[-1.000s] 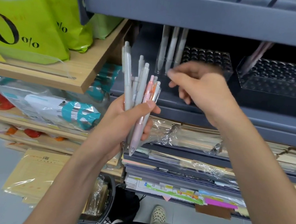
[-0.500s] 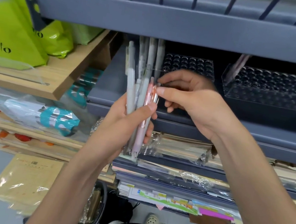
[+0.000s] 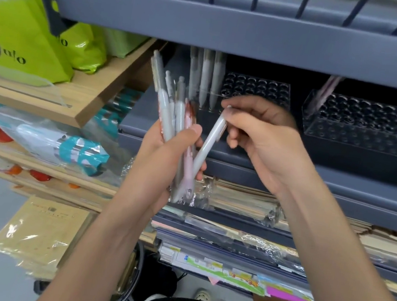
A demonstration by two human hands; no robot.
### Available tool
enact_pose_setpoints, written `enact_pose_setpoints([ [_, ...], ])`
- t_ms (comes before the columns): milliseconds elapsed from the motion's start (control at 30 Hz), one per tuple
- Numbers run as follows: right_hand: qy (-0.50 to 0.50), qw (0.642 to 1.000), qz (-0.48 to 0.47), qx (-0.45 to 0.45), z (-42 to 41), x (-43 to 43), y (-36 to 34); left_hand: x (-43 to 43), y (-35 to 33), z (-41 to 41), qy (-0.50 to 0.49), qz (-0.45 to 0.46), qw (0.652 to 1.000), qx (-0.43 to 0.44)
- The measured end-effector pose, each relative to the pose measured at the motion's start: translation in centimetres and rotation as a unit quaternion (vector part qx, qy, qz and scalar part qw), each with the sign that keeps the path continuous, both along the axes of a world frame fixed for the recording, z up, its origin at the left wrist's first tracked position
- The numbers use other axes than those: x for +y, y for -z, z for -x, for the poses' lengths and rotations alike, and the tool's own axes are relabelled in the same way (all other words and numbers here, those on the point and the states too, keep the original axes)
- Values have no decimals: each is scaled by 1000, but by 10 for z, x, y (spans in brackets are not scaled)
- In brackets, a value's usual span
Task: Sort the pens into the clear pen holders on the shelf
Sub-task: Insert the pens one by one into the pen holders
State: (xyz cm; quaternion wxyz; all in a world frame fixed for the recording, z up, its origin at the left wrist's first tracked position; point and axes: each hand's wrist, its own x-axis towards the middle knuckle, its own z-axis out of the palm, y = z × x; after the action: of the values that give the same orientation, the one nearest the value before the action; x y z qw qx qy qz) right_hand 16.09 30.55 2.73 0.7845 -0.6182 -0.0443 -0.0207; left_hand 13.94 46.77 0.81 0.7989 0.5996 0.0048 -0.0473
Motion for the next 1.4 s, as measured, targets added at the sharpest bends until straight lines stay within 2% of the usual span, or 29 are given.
enact_pose_setpoints([
  [133, -37, 996, 74, 41, 7, 4, 4, -2, -3, 3, -13, -21, 1000, -18],
  [300, 4, 991, 130, 7, 13, -5, -2, 1, -6, 3, -56, 10, 998, -8],
  [500, 35, 997, 76, 3, 19, 5, -6, 7, -9, -5, -105, 104, 989, 32],
  [600, 44, 998, 48, -19, 22, 12, -4, 6, -8, -7, -124, 112, 985, 34],
  [733, 113, 993, -3, -37, 21, 13, 2, 7, -9, -12, -160, 143, 976, 32],
  [867, 189, 974, -12, -122, 23, 20, 12, 5, -11, -16, -192, 196, 961, 31],
  [1000, 304, 934, -35, -186, 33, 25, 22, 3, -12, -23, -236, 227, 944, 33],
  [1133, 379, 908, -65, -167, 29, 17, 18, 10, -10, -28, -244, 225, 943, 31],
  [1300, 398, 894, -84, -190, 5, 3, -4, 19, -3, -25, -222, 194, 955, 38],
  [1400, 403, 893, -5, -199, -10, 1, -15, 21, -2, -23, -206, 178, 962, 28],
])
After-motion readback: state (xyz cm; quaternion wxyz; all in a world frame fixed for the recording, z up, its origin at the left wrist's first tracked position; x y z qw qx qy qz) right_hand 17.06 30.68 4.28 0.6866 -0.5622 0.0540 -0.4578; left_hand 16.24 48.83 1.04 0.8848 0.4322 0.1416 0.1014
